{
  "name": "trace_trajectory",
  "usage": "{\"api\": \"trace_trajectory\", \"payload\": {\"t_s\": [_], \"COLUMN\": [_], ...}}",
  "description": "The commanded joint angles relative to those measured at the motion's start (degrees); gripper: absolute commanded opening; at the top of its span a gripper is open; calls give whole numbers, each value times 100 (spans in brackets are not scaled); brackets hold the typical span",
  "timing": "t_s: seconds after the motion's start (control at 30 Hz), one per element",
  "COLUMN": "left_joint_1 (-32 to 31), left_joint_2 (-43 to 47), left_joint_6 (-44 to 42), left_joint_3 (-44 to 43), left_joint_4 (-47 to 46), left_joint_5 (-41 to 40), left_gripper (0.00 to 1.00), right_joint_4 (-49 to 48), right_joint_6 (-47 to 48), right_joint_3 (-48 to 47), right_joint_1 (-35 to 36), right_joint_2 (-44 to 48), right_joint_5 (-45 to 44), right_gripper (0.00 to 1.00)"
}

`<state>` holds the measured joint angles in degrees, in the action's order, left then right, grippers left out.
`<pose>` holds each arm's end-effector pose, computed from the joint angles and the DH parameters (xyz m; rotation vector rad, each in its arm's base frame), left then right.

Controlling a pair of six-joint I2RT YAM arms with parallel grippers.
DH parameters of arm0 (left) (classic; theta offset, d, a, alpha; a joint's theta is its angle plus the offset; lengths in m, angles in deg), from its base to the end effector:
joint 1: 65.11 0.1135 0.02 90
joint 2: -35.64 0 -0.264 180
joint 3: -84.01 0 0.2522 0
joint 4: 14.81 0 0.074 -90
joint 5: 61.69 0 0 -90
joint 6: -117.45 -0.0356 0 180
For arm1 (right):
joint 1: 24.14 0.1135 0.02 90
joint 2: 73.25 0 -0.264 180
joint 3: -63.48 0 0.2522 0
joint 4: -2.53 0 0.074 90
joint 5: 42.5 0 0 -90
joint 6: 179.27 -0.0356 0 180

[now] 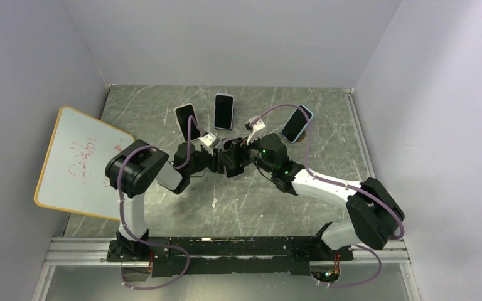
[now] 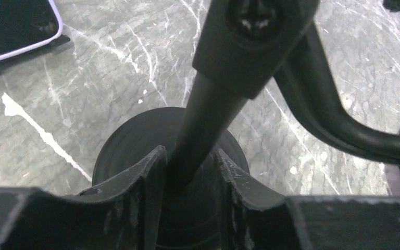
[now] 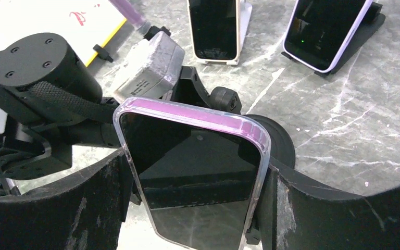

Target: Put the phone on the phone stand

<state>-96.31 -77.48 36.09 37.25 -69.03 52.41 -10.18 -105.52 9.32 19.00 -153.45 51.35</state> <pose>0.2738 -0.1828 0.1029 0.6645 1.7254 -0.8671 0.2233 0.2125 0.2377 -0.4845 1.8122 0.7893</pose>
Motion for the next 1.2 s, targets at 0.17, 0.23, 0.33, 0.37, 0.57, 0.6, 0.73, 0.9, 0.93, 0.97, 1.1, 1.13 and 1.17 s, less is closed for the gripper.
{"api": "trace_trajectory", "payload": {"t_s": [0.17,0.23,0.33,0.37,0.57,0.6,0.73,0.9,0.93,0.97,1.1,1.13,1.17], "left_joint_1": [-61,-61,-57,-60,-66,-68,-65,-73,-71,-76,-98,-110,-110], "left_joint_2": [558,728,995,1099,1871,1976,2336,2609,2648,2677,2811,2863,2912], "left_joint_6": [368,391,359,320,199,199,191,166,172,193,252,257,259], "left_joint_3": [673,768,829,832,945,993,1151,1295,1326,1356,1413,1424,1437], "left_joint_4": [833,814,918,1006,1471,1530,1710,1919,1934,1940,2006,2027,2066], "left_joint_5": [-700,-870,-939,-975,-1207,-1237,-1345,-1379,-1367,-1355,-1289,-1306,-1326], "left_gripper": [69,69,69,69,70,70,70,69,69,69,69,69,69], "right_joint_4": [-66,-68,-87,-113,-205,-204,-185,-246,-264,-276,-290,-281,-283], "right_joint_6": [294,310,358,386,509,547,655,496,476,455,506,526,531], "right_joint_3": [-33,2,26,38,-21,-63,-239,-414,-467,-506,-758,-823,-882], "right_joint_1": [-15,-16,-11,-15,-21,-31,-93,-386,-453,-501,-651,-690,-740], "right_joint_2": [65,96,130,136,70,36,-154,-382,-436,-496,-753,-825,-906], "right_joint_5": [-1176,-1336,-1560,-1643,-2246,-2319,-2545,-2517,-2519,-2552,-2691,-2681,-2680], "right_gripper": [44,44,44,43,43,43,43,43,44,43,43,43,43]}}
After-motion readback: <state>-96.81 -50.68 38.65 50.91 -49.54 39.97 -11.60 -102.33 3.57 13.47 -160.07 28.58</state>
